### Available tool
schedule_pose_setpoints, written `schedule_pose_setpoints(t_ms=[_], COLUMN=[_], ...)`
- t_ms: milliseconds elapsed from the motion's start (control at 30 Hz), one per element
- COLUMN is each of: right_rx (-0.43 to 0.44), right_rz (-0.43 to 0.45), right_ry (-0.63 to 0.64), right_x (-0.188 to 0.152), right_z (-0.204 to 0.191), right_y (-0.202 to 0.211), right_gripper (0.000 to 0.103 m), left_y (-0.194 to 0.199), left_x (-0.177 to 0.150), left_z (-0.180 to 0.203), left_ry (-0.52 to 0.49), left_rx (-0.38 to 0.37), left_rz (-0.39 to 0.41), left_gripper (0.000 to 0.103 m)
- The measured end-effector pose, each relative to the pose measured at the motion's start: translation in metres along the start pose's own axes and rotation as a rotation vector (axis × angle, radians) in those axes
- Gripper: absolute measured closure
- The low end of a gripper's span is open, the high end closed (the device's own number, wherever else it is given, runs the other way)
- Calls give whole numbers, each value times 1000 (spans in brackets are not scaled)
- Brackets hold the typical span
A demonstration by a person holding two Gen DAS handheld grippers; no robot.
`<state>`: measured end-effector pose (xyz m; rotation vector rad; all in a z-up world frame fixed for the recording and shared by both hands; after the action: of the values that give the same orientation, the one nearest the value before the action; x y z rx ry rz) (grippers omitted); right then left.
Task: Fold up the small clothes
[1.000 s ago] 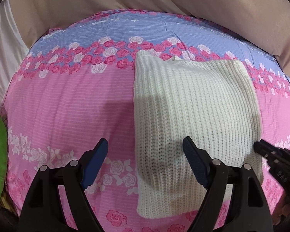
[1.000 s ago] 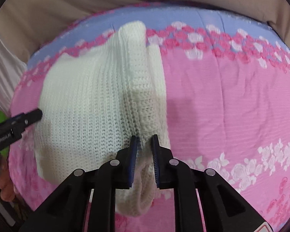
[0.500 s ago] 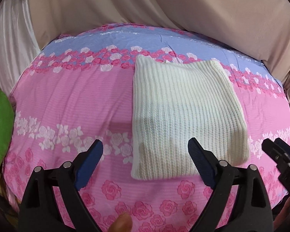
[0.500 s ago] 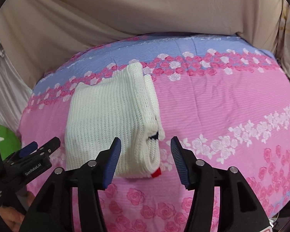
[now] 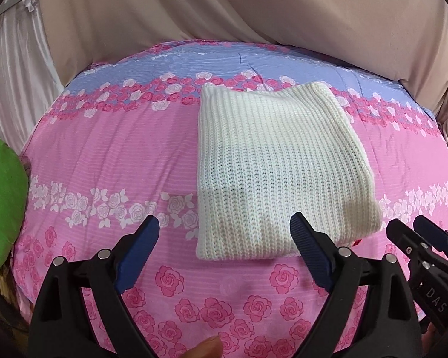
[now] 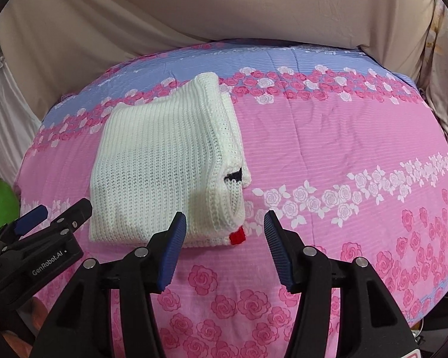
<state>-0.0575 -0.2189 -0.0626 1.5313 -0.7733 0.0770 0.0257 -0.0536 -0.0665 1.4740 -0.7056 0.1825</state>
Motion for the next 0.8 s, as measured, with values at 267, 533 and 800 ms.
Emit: schedule_pose_setpoints(t_ms=[267,533,800], right_rx=[0,13,20], right_rz=[-7,-16,-20], right_ry=[14,46,68], right_x=[-5,-9,-11], right_z=[-6,-18,-23], right_y=[1,1,1], right_gripper=[49,49,49], left_y=[1,5,4], left_x=[-4,-6,-6], left_z=[1,4,6], left_ry=[-12,-17,-16], left_rx=[26,37,43], left_rz=[-8,-4,-8], left_gripper=[17,17,17])
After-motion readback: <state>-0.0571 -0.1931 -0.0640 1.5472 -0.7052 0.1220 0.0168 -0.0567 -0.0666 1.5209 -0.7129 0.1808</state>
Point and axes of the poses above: each gripper's, at about its wrist camera, not at the fingertips, and y roughly against the way its jaws point, z to its right, x to its top, the point moved 3 cm from there along -y, roughly the way its jaws point, and after that the axes turned 4 degrees about -y, right-handed, at the moved point
